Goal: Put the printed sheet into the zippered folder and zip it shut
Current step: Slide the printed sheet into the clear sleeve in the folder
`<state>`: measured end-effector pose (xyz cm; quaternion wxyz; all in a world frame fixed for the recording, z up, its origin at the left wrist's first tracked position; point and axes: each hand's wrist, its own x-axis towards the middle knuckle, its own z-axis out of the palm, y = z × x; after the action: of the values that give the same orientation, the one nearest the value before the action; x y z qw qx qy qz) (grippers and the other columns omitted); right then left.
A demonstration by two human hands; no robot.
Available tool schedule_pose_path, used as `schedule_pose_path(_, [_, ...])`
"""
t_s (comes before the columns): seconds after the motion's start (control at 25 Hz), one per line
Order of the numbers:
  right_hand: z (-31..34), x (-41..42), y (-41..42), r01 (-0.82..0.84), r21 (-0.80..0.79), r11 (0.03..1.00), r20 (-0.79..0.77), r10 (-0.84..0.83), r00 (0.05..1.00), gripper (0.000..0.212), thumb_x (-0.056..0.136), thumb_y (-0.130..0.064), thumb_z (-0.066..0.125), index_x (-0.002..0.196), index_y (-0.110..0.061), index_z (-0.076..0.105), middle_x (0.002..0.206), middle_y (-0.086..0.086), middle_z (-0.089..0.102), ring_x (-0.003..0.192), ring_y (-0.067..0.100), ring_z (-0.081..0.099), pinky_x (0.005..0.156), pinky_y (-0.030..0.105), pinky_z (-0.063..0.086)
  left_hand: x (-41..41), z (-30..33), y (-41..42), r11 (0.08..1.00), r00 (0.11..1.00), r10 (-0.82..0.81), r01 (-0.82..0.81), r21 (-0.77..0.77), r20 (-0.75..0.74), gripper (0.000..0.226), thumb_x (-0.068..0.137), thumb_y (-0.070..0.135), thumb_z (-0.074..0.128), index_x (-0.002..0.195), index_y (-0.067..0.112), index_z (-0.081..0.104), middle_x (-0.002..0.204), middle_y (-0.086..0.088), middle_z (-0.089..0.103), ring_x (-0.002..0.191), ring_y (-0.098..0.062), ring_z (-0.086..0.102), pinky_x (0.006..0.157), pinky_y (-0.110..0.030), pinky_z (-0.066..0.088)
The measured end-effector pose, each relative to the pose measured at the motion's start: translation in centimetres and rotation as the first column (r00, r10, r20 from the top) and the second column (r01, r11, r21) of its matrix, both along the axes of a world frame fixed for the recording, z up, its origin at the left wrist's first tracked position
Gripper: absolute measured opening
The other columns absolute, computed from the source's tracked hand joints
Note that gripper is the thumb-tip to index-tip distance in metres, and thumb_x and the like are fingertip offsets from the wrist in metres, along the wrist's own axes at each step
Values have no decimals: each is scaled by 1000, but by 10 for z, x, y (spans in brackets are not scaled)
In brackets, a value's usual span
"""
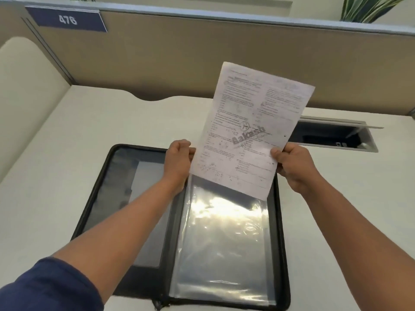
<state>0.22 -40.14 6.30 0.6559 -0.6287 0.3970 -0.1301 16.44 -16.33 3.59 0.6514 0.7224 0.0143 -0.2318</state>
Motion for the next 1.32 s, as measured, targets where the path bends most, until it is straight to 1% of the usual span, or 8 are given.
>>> schedule_pose_path(0.08, [4,6,-19,70,27,997,27,-71,997,13,100,-13,61,106,-17,72,101,-8,79,91,17,76,70,33,62,-3,-20,1,972,972,-132,88,216,196,17,102,26,51,98,25,67,92,5,71,83,-11,65,72,-26,52])
schedule_pose_path(0.16, [7,13,-36,132,48,990,55,-135,989,13,99,-12,62,107,-15,72,103,-7,79,92,15,76,70,31,62,-6,-35,1,903,864,-332,174,393,379,16,101,24,56,96,29,70,86,8,69,77,-5,61,69,-25,47])
schedule_pose_path(0.24, [7,22,-49,173,70,982,81,-178,981,14,99,-10,63,109,-14,71,104,-5,79,93,15,76,71,31,62,-2,-48,-2,841,728,-486,240,484,484,16,99,26,62,108,23,75,98,2,72,89,-7,61,83,-32,50])
schedule_pose_path(0.36, [4,39,-56,202,93,975,104,-211,972,15,98,-9,63,110,-13,70,105,-3,79,94,15,76,73,31,62,-2,-57,-11,649,533,-716,268,712,452,40,98,38,62,136,23,63,131,-1,61,122,-27,48,101,-43,39])
schedule_pose_path(0.52, [-6,62,-53,188,108,976,111,-200,973,14,99,-8,63,109,-14,71,107,-3,78,94,15,76,73,31,62,-3,-62,-17,616,399,-757,167,770,518,33,98,32,62,129,24,68,132,2,60,119,-31,48,92,-44,36])
schedule_pose_path(0.76, [-20,86,-47,158,102,982,114,-169,979,14,99,-9,62,110,-13,70,107,-3,78,94,15,76,72,29,62,-6,-65,-20,722,338,-675,119,682,656,8,85,16,80,92,20,79,106,5,72,100,-26,62,85,-39,34])
schedule_pose_path(1.0, [-21,100,-43,112,82,990,152,-124,981,17,100,-8,60,108,-17,71,108,-4,78,98,16,75,76,33,62,-2,-61,-17,708,326,-696,158,689,640,21,86,7,65,73,22,58,72,10,58,78,-14,55,83,-35,33])
schedule_pose_path(1.32, [-25,117,-27,68,61,996,202,-79,976,18,100,-9,59,106,-19,72,104,-6,79,95,17,75,74,36,63,-3,-58,-20,730,299,-682,216,649,668,19,82,0,57,81,19,54,72,8,57,71,-18,53,87,-37,36])
